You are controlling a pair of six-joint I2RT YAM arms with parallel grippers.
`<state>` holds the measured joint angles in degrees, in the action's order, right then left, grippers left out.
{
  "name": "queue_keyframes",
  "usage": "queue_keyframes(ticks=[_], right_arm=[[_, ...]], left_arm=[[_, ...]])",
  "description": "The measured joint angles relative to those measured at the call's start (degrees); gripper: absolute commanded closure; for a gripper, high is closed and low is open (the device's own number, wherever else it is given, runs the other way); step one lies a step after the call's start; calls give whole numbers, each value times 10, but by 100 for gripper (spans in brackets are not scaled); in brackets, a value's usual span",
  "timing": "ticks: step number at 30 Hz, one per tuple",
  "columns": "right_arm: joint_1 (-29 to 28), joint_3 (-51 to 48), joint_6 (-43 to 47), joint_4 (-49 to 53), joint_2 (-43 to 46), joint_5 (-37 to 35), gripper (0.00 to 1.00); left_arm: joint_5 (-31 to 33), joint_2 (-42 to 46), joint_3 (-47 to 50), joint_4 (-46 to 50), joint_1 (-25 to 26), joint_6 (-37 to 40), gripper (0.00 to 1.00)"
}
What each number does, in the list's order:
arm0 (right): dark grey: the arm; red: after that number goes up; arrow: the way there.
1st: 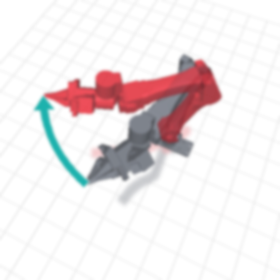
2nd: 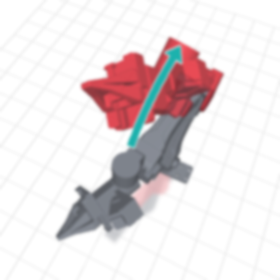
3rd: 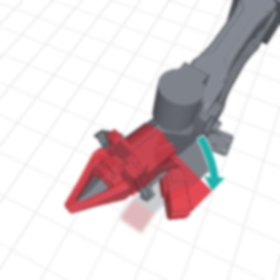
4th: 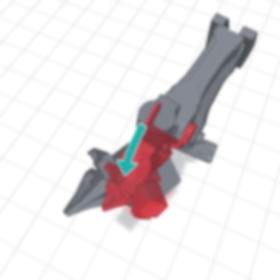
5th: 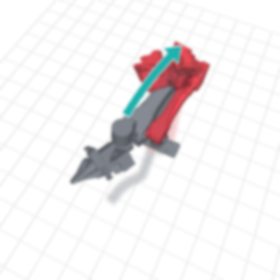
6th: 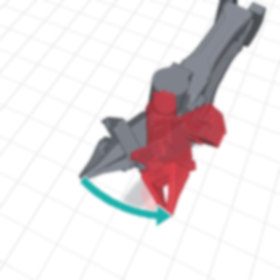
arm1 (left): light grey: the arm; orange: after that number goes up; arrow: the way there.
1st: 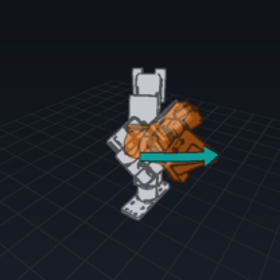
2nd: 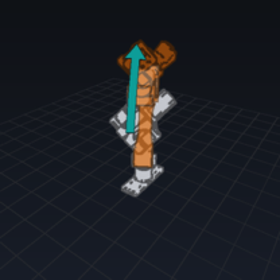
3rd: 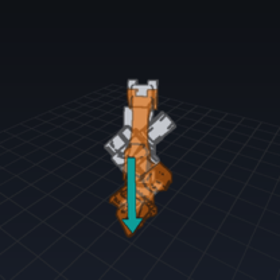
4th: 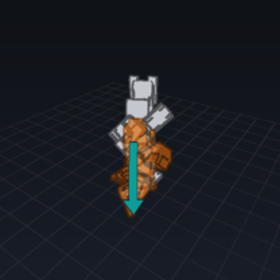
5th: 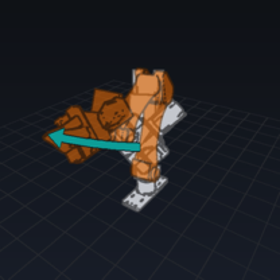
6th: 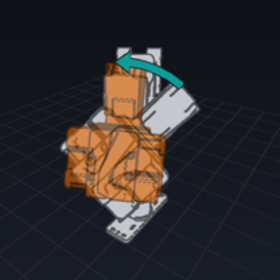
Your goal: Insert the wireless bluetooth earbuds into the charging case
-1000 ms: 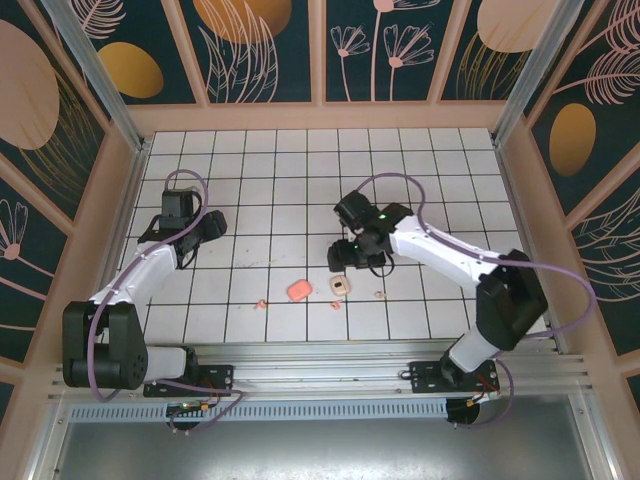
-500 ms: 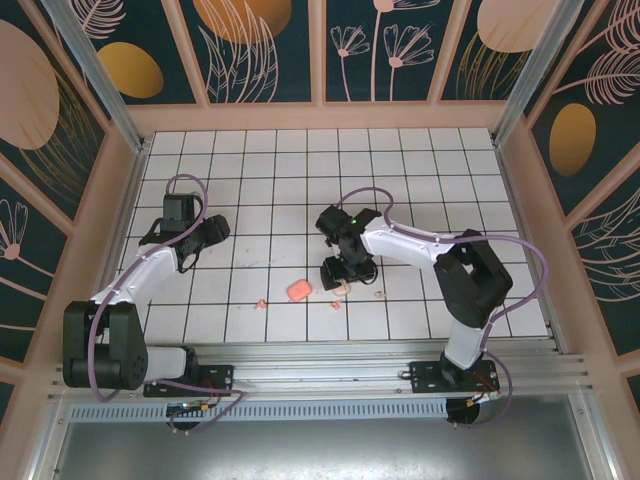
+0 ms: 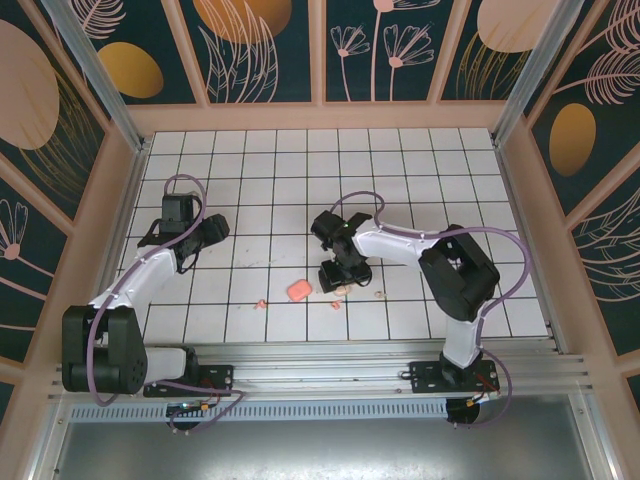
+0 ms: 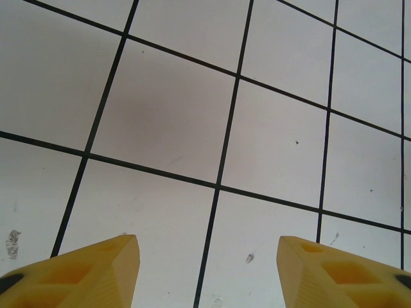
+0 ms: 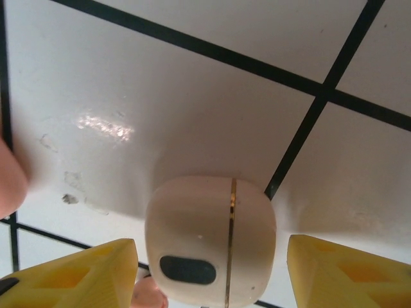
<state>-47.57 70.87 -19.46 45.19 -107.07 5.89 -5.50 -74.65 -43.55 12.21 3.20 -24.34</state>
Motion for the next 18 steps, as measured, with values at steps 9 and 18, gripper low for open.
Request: queue_keyframes(ticks=[9, 18], right_arm=[[-19, -7, 0, -5, -14, -40, 49], [-28, -54, -11, -76, 38, -78, 57]], left_arm=[[4, 20, 3, 0, 0, 0, 42], [-30, 21, -19, 26, 0, 3, 48]])
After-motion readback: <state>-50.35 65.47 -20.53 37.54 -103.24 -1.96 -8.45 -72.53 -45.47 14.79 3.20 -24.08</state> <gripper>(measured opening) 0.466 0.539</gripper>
